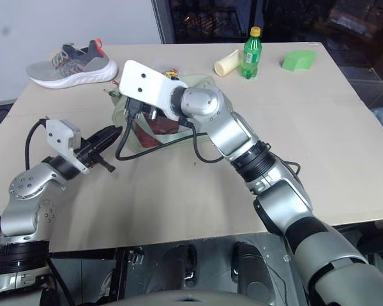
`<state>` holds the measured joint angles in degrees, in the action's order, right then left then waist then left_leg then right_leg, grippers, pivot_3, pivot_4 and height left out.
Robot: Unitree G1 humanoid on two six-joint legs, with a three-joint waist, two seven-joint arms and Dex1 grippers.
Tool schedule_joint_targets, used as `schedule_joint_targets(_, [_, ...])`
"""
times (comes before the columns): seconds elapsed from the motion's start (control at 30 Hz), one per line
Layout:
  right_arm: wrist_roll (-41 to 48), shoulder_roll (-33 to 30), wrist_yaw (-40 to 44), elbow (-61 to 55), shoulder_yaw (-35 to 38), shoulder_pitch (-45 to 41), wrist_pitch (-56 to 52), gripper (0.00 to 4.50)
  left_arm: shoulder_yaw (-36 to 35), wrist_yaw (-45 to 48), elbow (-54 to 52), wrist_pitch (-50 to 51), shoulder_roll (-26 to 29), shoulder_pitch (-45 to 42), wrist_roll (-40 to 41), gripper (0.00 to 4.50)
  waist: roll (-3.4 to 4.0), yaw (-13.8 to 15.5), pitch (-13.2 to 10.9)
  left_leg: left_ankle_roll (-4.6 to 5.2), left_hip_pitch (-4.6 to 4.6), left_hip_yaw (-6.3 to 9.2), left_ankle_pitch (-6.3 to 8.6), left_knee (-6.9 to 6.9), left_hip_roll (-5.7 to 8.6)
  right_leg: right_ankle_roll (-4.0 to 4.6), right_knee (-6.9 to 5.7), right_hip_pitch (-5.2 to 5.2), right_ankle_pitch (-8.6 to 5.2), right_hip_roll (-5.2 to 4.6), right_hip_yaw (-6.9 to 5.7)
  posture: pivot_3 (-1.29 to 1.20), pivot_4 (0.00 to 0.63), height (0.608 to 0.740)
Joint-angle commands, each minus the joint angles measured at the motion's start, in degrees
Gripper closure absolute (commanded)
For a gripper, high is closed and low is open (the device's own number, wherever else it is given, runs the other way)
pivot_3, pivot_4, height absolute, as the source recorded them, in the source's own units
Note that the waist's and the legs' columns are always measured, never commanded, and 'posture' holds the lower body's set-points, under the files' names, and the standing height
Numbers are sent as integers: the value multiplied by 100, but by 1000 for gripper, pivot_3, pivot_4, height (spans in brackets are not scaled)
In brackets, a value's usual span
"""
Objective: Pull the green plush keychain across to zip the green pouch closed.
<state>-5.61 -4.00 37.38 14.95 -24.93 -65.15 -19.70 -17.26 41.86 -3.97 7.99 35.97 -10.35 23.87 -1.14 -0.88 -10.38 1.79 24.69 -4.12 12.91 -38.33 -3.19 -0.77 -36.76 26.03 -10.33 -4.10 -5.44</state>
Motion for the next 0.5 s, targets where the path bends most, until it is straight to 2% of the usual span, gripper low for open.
schedule_joint_targets(0.03, [-62,73,-75,41,148,-177,146,2870,-80,-43,-211,-78,-1,51,10,4500,0,0,0,0,0,0,0,0,0,0,0,0,0,0,0,0,150,740])
schedule_joint_targets(0.27, [-246,192,-237,616,155,-356,379,2870,-4,-34,-258,-151,-11,102,-51,4500,0,-8,0,0,-1,-1,0,0,0,0,0,0,0,0,0,0,150,740])
schedule_joint_targets(0.3, [-271,209,-264,696,160,-377,428,2870,0,-47,-269,-151,-17,109,-48,4500,-1,-10,45,0,-1,0,0,0,0,0,0,0,0,0,0,0,0,740])
schedule_joint_targets(0.33, [-287,221,-277,743,168,-388,461,2870,2,-55,-275,-151,-20,113,-47,4500,-14,-15,163,-5,2,0,-3,-1,0,6,-4,2,5,0,2,0,0,740])
schedule_joint_targets(0.37, [-297,238,-322,771,211,-415,484,3089,2,-66,-269,-155,-16,124,-59,4500,-21,-12,242,-37,36,-17,-22,3,8,31,-18,46,22,0,20,0,0,740])
schedule_joint_targets(0.43, [-312,246,-393,763,294,-460,498,3666,-2,-83,-265,-167,-13,155,-74,4500,-44,-30,333,-40,34,-30,-21,8,7,31,-10,47,22,1,21,0,0,740])
schedule_joint_targets(0.5, [-362,225,-457,735,324,-486,535,4458,-2,-100,-262,-166,-21,179,-98,4500,-59,-83,361,-37,33,-38,-18,8,4,29,-2,47,22,2,23,0,0,740])
